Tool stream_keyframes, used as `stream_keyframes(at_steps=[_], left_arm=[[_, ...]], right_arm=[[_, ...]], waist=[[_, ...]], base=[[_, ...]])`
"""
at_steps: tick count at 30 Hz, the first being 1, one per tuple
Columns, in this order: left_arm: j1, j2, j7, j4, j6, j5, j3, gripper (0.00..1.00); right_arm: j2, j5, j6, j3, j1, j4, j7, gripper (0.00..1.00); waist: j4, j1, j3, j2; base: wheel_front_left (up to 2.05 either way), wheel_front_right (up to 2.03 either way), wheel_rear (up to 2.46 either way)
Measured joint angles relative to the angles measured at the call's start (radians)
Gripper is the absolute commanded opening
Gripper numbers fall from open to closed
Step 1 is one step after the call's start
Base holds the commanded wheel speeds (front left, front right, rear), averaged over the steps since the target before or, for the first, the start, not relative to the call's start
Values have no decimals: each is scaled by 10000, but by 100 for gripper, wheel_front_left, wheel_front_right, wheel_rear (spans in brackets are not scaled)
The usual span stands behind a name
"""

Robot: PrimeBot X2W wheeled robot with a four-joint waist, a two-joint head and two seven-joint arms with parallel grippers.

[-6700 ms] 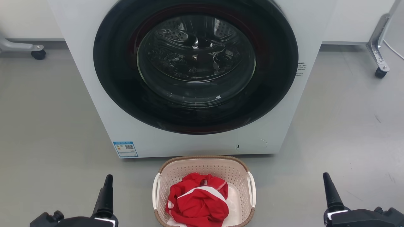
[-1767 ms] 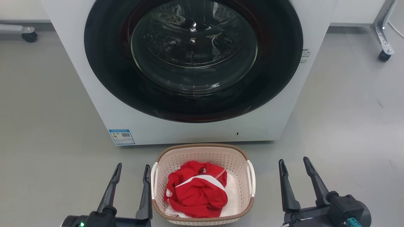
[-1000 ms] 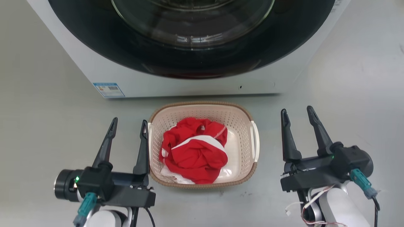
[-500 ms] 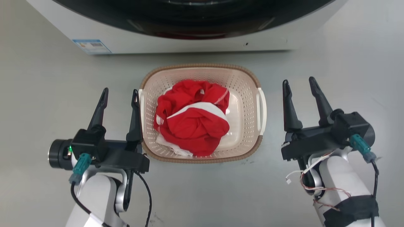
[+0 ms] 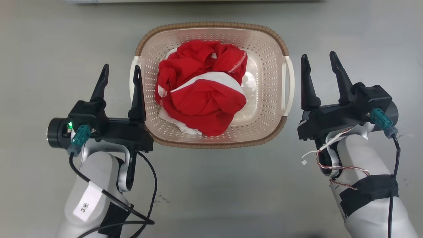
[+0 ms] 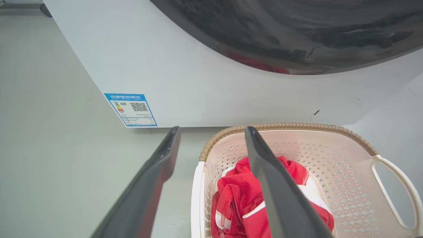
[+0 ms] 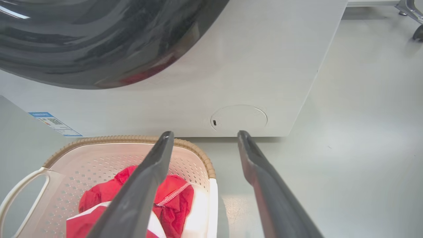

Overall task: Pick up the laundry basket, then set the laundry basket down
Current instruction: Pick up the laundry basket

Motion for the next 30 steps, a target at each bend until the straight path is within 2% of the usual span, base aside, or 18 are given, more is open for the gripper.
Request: stream_keyframes(at_steps=[12,30], left_arm=[[-866,-29,0,1580,-257,-107,-59,100],[-2175,-71,0,3760,-525,-268,-257,100]], right_arm=[[-19,182,-19,98,-677,1231,0,100],[-52,1208,-451,1120,-1697,2650,0,100]], waist=[[138,-1,1189,0],[305,-2,2078,-1]], base=[[0,0,0],[0,0,0]])
